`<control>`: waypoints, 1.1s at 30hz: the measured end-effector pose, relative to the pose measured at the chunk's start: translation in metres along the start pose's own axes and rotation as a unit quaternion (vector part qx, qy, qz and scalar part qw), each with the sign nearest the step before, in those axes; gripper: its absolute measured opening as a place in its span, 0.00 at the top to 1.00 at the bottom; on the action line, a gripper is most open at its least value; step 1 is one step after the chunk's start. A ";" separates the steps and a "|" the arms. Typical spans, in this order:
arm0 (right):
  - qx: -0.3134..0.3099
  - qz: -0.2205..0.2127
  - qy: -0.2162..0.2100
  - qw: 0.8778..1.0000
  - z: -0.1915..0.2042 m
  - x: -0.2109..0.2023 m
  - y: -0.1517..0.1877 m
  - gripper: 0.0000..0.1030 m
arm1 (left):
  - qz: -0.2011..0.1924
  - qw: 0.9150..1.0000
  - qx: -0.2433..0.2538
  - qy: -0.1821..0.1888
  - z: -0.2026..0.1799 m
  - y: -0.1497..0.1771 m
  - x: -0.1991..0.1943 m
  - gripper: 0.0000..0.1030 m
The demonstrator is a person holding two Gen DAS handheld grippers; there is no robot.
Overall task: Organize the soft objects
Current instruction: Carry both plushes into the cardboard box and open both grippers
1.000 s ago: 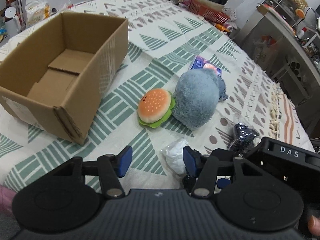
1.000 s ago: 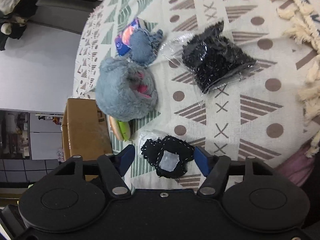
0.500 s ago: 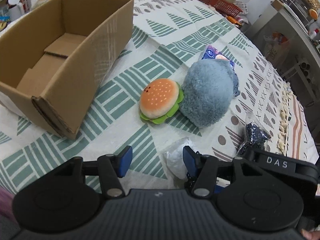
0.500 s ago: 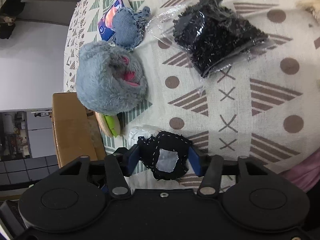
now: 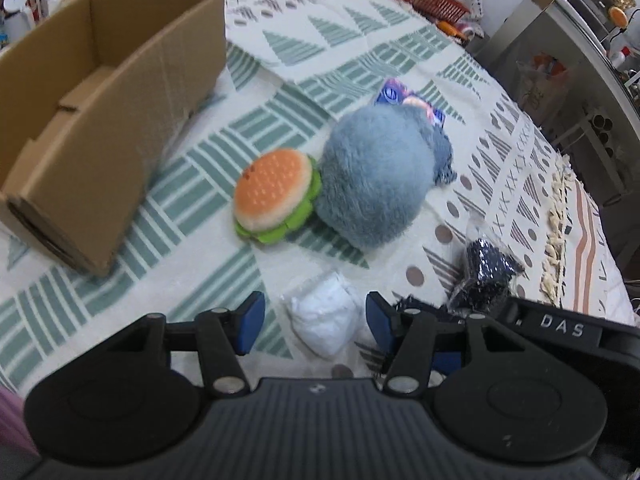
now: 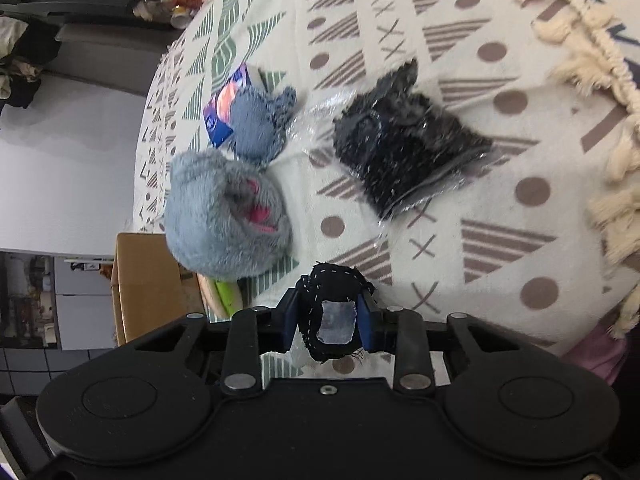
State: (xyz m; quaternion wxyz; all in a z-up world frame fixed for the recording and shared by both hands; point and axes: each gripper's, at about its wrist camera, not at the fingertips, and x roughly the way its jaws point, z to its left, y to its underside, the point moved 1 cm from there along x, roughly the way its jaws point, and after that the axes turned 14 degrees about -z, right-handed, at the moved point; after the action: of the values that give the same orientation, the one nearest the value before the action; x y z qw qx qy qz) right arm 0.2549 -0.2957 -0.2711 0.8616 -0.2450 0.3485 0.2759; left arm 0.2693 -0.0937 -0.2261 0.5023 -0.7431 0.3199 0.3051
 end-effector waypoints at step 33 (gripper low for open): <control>-0.191 -0.184 -0.068 0.962 0.061 -0.077 0.015 0.71 | -0.123 0.989 0.075 0.018 0.040 -0.059 -0.117 0.58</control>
State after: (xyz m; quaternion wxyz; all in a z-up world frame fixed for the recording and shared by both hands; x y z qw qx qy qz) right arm 0.2268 -0.2706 -0.1796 0.8562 -0.4460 0.1788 0.1896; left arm 0.2391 -0.0193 -0.1148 0.5845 -0.7425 0.2570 0.2025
